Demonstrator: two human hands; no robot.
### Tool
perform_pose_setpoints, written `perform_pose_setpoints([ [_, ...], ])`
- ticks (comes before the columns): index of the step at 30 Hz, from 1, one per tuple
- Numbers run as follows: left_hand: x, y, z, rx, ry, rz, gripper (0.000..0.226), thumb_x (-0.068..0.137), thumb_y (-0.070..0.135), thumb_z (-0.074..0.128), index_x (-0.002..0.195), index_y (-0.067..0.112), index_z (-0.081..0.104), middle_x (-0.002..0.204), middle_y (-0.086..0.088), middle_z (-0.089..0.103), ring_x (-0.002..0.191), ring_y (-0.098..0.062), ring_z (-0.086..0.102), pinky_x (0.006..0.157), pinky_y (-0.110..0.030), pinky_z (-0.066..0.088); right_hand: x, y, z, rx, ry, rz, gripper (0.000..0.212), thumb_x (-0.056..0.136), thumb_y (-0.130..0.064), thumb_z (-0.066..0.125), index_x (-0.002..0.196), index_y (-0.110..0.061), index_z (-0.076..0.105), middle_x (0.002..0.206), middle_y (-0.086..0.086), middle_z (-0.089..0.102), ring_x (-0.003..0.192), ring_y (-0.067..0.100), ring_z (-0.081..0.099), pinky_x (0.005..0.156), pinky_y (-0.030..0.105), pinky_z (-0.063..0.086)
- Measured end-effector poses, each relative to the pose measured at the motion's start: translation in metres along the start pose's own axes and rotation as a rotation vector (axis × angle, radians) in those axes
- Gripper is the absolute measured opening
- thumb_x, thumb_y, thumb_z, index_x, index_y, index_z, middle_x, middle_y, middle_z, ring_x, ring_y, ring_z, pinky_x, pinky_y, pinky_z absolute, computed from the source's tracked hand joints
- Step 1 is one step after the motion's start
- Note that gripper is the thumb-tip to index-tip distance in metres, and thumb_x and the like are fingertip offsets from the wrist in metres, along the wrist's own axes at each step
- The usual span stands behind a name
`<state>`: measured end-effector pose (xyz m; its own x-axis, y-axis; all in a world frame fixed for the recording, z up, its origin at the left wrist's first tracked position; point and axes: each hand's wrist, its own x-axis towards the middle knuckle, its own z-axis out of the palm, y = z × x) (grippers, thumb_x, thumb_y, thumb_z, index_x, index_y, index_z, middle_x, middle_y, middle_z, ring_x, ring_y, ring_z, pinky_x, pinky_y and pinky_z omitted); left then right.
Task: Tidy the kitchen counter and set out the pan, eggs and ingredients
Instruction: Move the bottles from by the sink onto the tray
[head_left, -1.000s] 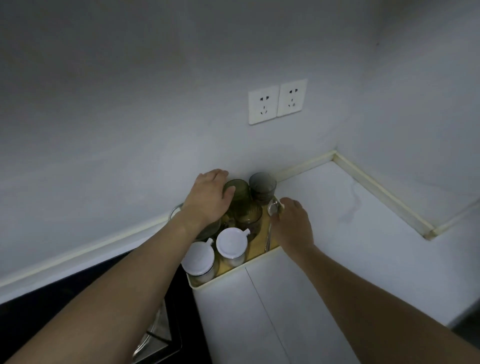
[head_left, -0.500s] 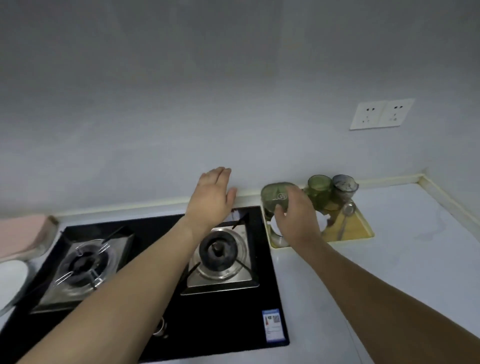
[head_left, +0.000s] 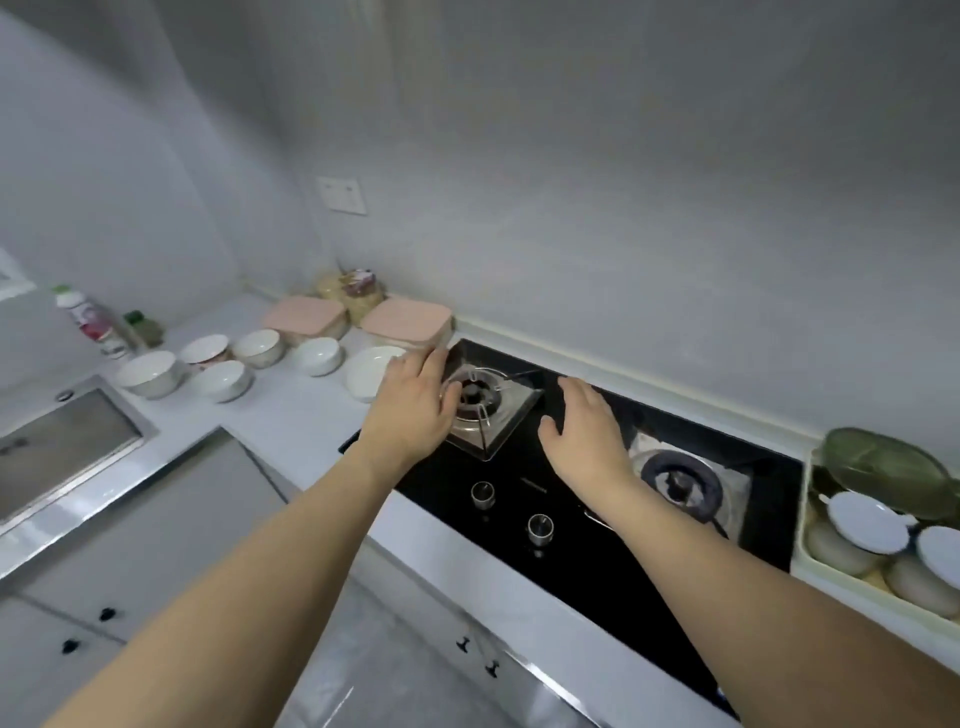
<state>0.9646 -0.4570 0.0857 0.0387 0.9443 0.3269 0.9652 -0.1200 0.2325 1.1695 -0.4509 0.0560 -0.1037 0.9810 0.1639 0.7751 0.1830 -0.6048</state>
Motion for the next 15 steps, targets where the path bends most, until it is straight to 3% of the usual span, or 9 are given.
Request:
perform_pose_setpoints([
  [8, -0.069, -0.157, -0.074, 0.046, 0.09, -0.312, 0.052, 0.1, 0.031, 0.041, 0.145, 0.005, 0.035, 0.15, -0.015, 0.035, 0.136, -0.033, 0.031, 0.114, -0.039, 0.022, 0.006, -0.156, 0.099, 0.063, -0.17, -0.265, 0.056, 0.094, -0.021, 0.049, 0.146, -0.01, 0.03, 0.153, 0.005, 0.029, 0.142, 0.019, 0.023, 0.117, 0.035, 0.021],
  [15, -0.114, -0.287, -0.128, 0.064, 0.121, -0.431, 0.051, 0.1, 0.029, 0.042, 0.145, 0.005, 0.036, 0.151, -0.014, 0.034, 0.137, -0.033, 0.031, 0.114, -0.038, 0.021, 0.002, -0.282, 0.194, 0.073, -0.313, -0.381, 0.057, 0.095, -0.02, 0.046, 0.148, -0.008, 0.027, 0.153, 0.006, 0.028, 0.141, 0.019, 0.024, 0.117, 0.029, 0.018],
])
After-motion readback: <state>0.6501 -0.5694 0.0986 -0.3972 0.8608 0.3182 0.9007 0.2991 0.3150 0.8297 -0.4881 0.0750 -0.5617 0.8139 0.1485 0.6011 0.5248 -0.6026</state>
